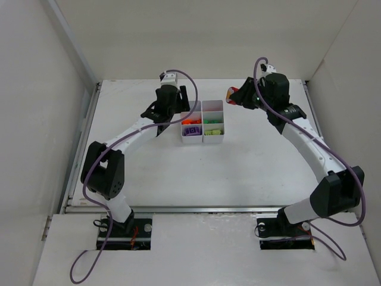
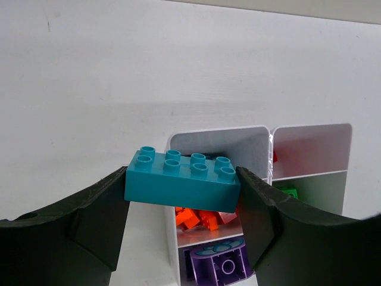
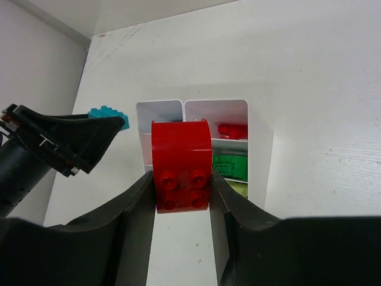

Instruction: Sort the legos into containers by color

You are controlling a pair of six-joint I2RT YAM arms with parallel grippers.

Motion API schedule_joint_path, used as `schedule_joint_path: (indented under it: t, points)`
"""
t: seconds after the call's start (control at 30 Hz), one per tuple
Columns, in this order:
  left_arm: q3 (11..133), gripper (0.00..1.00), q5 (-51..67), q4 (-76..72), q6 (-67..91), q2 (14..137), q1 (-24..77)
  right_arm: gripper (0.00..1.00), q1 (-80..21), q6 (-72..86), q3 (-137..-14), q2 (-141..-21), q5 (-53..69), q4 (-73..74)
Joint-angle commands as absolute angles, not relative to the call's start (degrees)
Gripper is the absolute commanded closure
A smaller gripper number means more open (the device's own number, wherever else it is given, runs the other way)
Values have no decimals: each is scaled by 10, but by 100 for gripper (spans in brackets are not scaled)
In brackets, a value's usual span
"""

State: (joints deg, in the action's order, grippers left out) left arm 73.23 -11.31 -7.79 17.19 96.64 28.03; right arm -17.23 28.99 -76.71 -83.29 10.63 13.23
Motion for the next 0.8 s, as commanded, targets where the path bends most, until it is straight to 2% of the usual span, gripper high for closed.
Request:
schedule_joint_path:
  t: [0.0, 0.5, 0.77]
  points:
    - [758, 100, -155, -76, 210, 968, 288, 100, -171, 296, -761, -811, 93, 108]
    - [790, 100, -164, -83, 268, 989, 294, 100, -171, 291, -761, -800, 83, 119]
    - [823, 100, -165, -60, 308, 1029, 307, 100, -171, 259, -807, -830, 88, 165]
